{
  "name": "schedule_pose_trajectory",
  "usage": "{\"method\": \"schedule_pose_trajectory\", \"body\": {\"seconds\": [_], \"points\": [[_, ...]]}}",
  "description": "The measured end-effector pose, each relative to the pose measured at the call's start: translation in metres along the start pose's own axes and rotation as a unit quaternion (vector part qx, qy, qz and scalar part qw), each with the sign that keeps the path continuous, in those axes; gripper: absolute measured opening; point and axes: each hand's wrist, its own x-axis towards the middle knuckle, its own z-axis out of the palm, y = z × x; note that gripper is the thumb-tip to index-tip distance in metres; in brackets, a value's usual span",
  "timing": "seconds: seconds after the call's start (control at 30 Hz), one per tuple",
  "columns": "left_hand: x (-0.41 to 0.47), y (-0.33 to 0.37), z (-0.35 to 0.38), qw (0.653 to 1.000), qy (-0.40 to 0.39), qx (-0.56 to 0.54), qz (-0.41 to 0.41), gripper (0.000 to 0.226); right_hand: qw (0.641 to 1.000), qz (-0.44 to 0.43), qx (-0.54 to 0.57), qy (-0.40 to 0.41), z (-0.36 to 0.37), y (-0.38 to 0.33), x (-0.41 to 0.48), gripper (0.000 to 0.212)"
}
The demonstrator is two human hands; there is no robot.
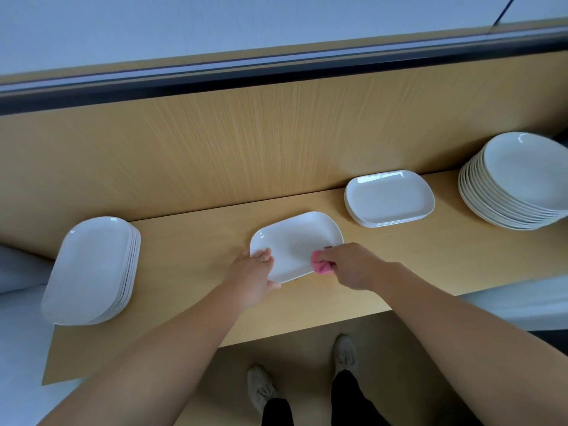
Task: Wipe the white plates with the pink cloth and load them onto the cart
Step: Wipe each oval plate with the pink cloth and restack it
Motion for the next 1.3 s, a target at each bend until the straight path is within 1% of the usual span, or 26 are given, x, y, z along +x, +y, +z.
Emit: {"method": "schedule_pose_trajectory", "body": {"seconds": [0.07, 0.13, 0.2, 0.3, 0.37, 0.5, 0.6, 0.7, 0.8, 0.9, 0.97, 1.07, 1.17, 1.2, 1.3], "points": [[0.000, 0.002, -0.002, 1.000, 0.009, 0.000, -0.002, 0.064, 0.997, 0.007, 0.065, 0.038, -0.001, 0.005, -0.007, 0.038], [-0.002, 0.004, -0.002, 1.000, 0.028, 0.006, -0.004, 0.063, 0.993, 0.001, 0.082, 0.082, -0.006, 0.009, -0.015, 0.038], [-0.006, 0.007, -0.001, 0.999, 0.054, -0.005, -0.003, 0.058, 0.991, -0.005, 0.085, 0.104, -0.012, 0.013, -0.020, 0.036], [-0.010, 0.012, 0.008, 0.996, 0.085, -0.035, -0.014, 0.048, 0.989, -0.016, 0.083, 0.119, -0.018, 0.019, -0.022, 0.034], [-0.010, 0.014, 0.014, 0.994, 0.095, -0.041, -0.025, 0.046, 0.989, -0.025, 0.089, 0.116, -0.019, 0.019, -0.022, 0.032], [-0.009, 0.018, 0.024, 0.998, 0.064, -0.009, -0.019, 0.049, 0.987, -0.049, 0.098, 0.121, -0.020, 0.020, -0.018, 0.028], [-0.007, 0.023, 0.026, 0.992, 0.123, -0.024, -0.028, 0.053, 0.983, -0.063, 0.114, 0.131, -0.021, 0.025, -0.015, 0.028], [-0.004, 0.025, 0.022, 0.989, 0.132, -0.052, -0.030, 0.043, 0.977, -0.089, 0.106, 0.161, -0.027, 0.026, -0.013, 0.027], [-0.003, 0.023, 0.008, 0.980, 0.168, -0.090, -0.051, 0.036, 0.965, -0.134, 0.098, 0.205, -0.039, 0.021, -0.011, 0.030], [-0.004, 0.019, -0.016, 0.978, 0.168, -0.090, -0.090, 0.035, 0.947, -0.164, 0.095, 0.259, -0.054, 0.011, -0.009, 0.029], [-0.006, 0.019, -0.035, 0.976, 0.178, -0.073, -0.103, 0.029, 0.930, -0.184, 0.093, 0.305, -0.064, 0.005, -0.008, 0.029], [-0.013, 0.019, -0.060, 0.976, 0.180, -0.071, -0.099, 0.023, 0.915, -0.208, 0.090, 0.333, -0.077, -0.001, -0.007, 0.025], [-0.021, 0.017, -0.076, 0.974, 0.169, -0.111, -0.103, 0.011, 0.908, -0.227, 0.082, 0.343, -0.087, -0.004, -0.003, 0.025], [-0.023, 0.015, -0.080, 0.973, 0.168, -0.120, -0.105, 0.013, 0.907, -0.228, 0.080, 0.344, -0.089, -0.005, -0.001, 0.026], [-0.029, 0.009, -0.081, 0.966, 0.151, -0.177, -0.111, 0.032, 0.904, -0.233, 0.088, 0.347, -0.092, -0.009, 0.002, 0.023]]}}
